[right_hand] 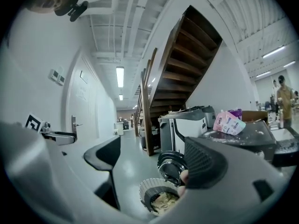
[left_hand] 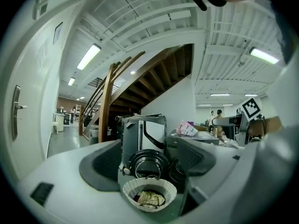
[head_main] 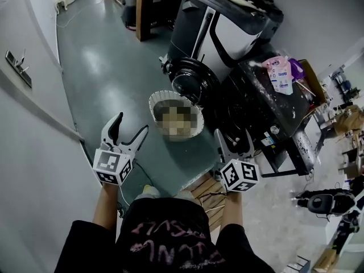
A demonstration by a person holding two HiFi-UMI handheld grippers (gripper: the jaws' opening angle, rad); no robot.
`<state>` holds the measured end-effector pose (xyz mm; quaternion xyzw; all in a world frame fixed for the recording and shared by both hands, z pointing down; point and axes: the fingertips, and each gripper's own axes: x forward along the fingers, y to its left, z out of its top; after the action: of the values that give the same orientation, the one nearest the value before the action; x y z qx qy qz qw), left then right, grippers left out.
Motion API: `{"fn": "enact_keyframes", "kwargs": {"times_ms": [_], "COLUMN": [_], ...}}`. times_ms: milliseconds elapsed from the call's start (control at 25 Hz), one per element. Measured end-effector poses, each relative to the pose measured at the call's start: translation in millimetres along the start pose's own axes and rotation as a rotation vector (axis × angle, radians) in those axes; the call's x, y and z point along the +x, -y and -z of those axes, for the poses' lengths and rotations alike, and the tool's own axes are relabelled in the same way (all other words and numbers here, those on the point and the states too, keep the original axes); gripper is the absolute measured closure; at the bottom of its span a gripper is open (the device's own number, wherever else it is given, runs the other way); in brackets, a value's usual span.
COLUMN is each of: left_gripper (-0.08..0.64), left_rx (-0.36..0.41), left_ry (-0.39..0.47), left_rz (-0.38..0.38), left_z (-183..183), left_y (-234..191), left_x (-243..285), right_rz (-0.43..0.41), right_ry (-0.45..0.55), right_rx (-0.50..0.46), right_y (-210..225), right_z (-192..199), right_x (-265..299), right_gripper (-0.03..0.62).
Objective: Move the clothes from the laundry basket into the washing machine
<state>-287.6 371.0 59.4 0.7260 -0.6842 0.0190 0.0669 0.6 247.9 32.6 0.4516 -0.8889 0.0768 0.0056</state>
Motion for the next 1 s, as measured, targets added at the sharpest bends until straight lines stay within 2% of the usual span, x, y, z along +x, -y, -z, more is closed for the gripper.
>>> {"fn": "enact_keyframes", "kwargs": {"times_ms": [160,400,800,1000], "left_gripper": [0.190,0.190,0.190,0.190], "left_rx": [0.003,0.006,0.043,0.013], "left_ry": [-0.017,-0.050,-0.111,-0.150], "left_rz": [0.051,0.108,0.118,0.096], "left_z": [-10.7,-13.9,-12.9,-0.4], "left_y": [-3.2,2.3,-1.2,-7.3], "left_x": [10.3,35.8,99.0,146.2], "right_rz": [0.031,0.081,0.079,0.064], "right_ry": [-0.008,-0.026,-0.039,-0.074], "right_rx": [-0.005,0.020,0.072,0.082], "right_y": [-7.3,8.5,50.4,80.5], "right_z": [-10.7,-8.3,0.3,11.4], "right_x": [-0.6,2.0,58.5,99.4], "right_gripper": [0.163,0.163,0.164,0.167]}}
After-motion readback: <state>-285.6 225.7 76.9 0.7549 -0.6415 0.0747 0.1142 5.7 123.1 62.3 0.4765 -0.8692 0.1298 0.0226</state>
